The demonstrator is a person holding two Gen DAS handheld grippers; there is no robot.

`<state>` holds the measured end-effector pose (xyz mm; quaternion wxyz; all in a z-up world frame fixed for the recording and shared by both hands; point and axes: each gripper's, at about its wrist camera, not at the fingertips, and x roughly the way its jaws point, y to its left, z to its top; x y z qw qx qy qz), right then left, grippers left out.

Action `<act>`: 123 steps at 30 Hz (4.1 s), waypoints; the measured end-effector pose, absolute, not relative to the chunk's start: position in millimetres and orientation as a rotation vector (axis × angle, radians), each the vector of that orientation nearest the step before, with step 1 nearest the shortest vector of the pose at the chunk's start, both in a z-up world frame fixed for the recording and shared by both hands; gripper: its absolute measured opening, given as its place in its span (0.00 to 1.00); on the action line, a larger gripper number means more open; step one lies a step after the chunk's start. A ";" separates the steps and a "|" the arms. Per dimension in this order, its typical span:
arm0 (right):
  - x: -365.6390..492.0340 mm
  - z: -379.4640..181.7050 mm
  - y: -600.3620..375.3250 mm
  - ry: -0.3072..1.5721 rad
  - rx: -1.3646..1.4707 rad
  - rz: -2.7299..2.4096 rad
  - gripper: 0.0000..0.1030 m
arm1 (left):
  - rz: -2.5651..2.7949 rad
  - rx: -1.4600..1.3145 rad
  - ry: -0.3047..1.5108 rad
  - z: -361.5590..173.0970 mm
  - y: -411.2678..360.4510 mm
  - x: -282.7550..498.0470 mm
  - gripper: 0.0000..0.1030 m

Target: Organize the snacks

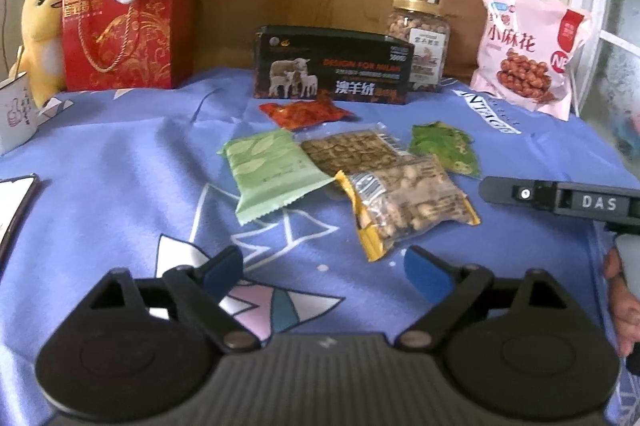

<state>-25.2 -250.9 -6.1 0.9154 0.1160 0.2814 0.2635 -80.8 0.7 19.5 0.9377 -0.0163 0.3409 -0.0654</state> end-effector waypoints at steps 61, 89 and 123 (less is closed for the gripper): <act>-31.5 -4.0 -263.1 0.513 0.306 0.632 0.59 | -0.002 -0.015 0.789 19.6 -8.8 -73.6 1.00; -32.1 -3.2 -256.0 0.532 0.260 0.607 0.61 | 0.005 0.006 0.803 21.5 15.1 -82.4 0.99; -35.6 -0.7 -256.3 0.522 0.250 0.638 0.63 | -0.169 -0.171 0.799 36.2 35.9 -74.5 0.93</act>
